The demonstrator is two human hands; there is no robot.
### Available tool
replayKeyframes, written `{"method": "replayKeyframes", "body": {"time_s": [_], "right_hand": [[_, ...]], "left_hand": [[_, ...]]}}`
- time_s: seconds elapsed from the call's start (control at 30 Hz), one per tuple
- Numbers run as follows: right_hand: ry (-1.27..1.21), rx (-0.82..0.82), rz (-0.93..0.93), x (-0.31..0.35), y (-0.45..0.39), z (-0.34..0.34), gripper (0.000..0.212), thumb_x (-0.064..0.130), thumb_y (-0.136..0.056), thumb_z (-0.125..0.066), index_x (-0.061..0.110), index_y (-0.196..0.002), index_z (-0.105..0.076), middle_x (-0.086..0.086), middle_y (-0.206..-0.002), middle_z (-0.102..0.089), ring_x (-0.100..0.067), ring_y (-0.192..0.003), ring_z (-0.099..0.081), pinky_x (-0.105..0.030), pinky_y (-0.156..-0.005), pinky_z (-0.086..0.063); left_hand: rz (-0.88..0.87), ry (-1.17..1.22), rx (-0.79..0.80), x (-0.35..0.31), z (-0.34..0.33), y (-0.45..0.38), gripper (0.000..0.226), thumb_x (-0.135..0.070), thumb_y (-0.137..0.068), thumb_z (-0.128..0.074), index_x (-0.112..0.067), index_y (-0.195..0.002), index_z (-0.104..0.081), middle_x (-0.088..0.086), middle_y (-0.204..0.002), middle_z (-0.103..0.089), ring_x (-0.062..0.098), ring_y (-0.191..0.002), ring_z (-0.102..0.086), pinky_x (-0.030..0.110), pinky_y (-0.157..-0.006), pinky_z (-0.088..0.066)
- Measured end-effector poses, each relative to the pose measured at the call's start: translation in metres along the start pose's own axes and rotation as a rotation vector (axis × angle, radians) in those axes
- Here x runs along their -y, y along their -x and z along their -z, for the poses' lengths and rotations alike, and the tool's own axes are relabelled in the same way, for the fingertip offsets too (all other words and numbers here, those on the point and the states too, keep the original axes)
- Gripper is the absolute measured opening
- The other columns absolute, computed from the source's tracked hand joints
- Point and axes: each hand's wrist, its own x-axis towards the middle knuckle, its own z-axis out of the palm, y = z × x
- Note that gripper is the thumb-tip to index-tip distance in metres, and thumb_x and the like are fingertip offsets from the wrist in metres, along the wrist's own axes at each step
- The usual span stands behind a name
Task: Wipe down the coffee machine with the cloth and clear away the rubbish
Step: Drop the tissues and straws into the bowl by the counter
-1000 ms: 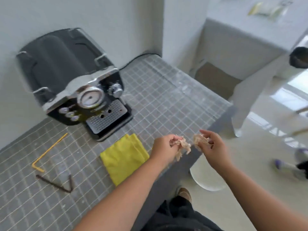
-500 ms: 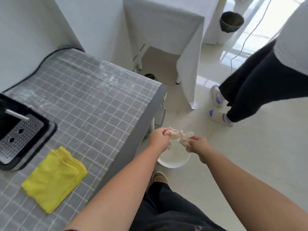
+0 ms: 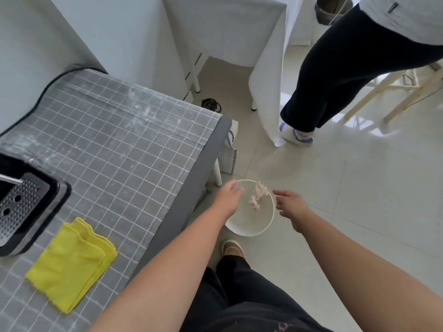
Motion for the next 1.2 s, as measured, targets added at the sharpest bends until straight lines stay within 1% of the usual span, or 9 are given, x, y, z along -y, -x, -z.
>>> {"method": "replayKeyframes", "body": {"time_s": [0.07,0.17,0.3,0.47,0.8,0.9,0.97,1.13,1.2], "right_hand": [[0.031,0.015,0.004,0.004,0.001,-0.004,0.041,0.003,-0.083,-0.044,0.016,-0.115,-0.065,-0.007,-0.083,-0.059,-0.017,-0.068,-0.048,-0.025,-0.06,-0.038],[0.073,0.034,0.054,0.024,0.012,-0.025,0.027,0.009,-0.084,-0.051,0.022,-0.1,-0.068,-0.01,-0.097,-0.062,-0.021,-0.076,-0.051,-0.031,-0.066,-0.042],[0.193,0.15,0.262,0.062,0.046,-0.074,0.02,0.016,-0.086,-0.055,0.028,-0.094,-0.068,-0.004,-0.092,-0.066,-0.019,-0.074,-0.056,-0.035,-0.07,-0.047],[0.313,0.372,0.589,0.103,0.109,-0.149,0.032,0.006,-0.086,-0.045,0.025,-0.093,-0.07,0.005,-0.08,-0.069,-0.016,-0.069,-0.055,-0.03,-0.066,-0.045],[0.706,0.823,0.837,0.095,0.213,-0.305,0.036,0.006,-0.087,-0.044,0.033,-0.082,-0.066,0.004,-0.078,-0.068,-0.013,-0.058,-0.049,-0.026,-0.054,-0.041],[0.858,0.914,0.92,0.081,0.237,-0.349,0.03,0.009,-0.091,-0.046,0.028,-0.09,-0.069,0.004,-0.082,-0.067,-0.01,-0.056,-0.048,-0.018,-0.048,-0.038],[0.951,0.953,0.983,0.073,0.252,-0.381,0.027,0.011,-0.093,-0.047,0.023,-0.098,-0.07,0.005,-0.084,-0.064,-0.01,-0.06,-0.049,-0.02,-0.054,-0.038],[1.15,0.941,1.066,0.062,0.281,-0.466,0.029,0.014,-0.092,-0.046,0.022,-0.109,-0.067,0.0,-0.103,-0.066,-0.019,-0.083,-0.059,-0.023,-0.07,-0.044],[1.208,0.913,1.086,0.06,0.285,-0.498,0.033,0.016,-0.091,-0.046,0.023,-0.118,-0.063,-0.003,-0.121,-0.062,-0.023,-0.102,-0.061,-0.027,-0.082,-0.048]], "left_hand": [[-0.047,-0.003,-0.012,0.006,0.013,0.01,0.04,-0.027,-0.091,-0.054,-0.025,-0.132,-0.055,-0.001,-0.136,-0.057,0.013,-0.119,-0.055,0.03,-0.104,-0.04],[-0.115,0.019,-0.04,0.013,0.042,0.034,0.023,-0.029,-0.091,-0.056,-0.036,-0.112,-0.062,-0.01,-0.112,-0.068,0.007,-0.105,-0.061,0.027,-0.09,-0.047],[-0.165,0.16,-0.169,0.026,0.086,0.081,0.021,-0.019,-0.094,-0.052,-0.032,-0.107,-0.064,-0.012,-0.099,-0.072,0.007,-0.097,-0.065,0.024,-0.083,-0.048],[-0.158,0.391,-0.458,0.06,0.139,0.138,0.022,-0.008,-0.095,-0.051,-0.022,-0.103,-0.065,0.001,-0.096,-0.073,0.01,-0.085,-0.066,0.022,-0.074,-0.049],[0.026,0.74,-1.015,0.195,0.246,0.245,0.017,-0.007,-0.094,-0.053,-0.02,-0.094,-0.065,0.004,-0.088,-0.069,0.017,-0.08,-0.061,0.027,-0.068,-0.044],[0.121,0.687,-1.11,0.236,0.279,0.273,0.014,-0.011,-0.091,-0.058,-0.024,-0.094,-0.064,0.002,-0.093,-0.069,0.017,-0.084,-0.063,0.028,-0.073,-0.047],[0.186,0.559,-1.133,0.263,0.302,0.286,0.015,-0.015,-0.09,-0.06,-0.029,-0.095,-0.064,-0.001,-0.096,-0.069,0.017,-0.089,-0.065,0.031,-0.075,-0.049],[0.26,0.179,-1.127,0.316,0.348,0.291,0.025,-0.007,-0.093,-0.054,-0.027,-0.103,-0.067,-0.001,-0.107,-0.065,0.017,-0.088,-0.062,0.021,-0.061,-0.044],[0.291,-0.14,-1.065,0.335,0.36,0.286,0.041,0.002,-0.088,-0.056,-0.023,-0.118,-0.066,0.003,-0.13,-0.055,0.02,-0.106,-0.056,0.021,-0.079,-0.048]]}}
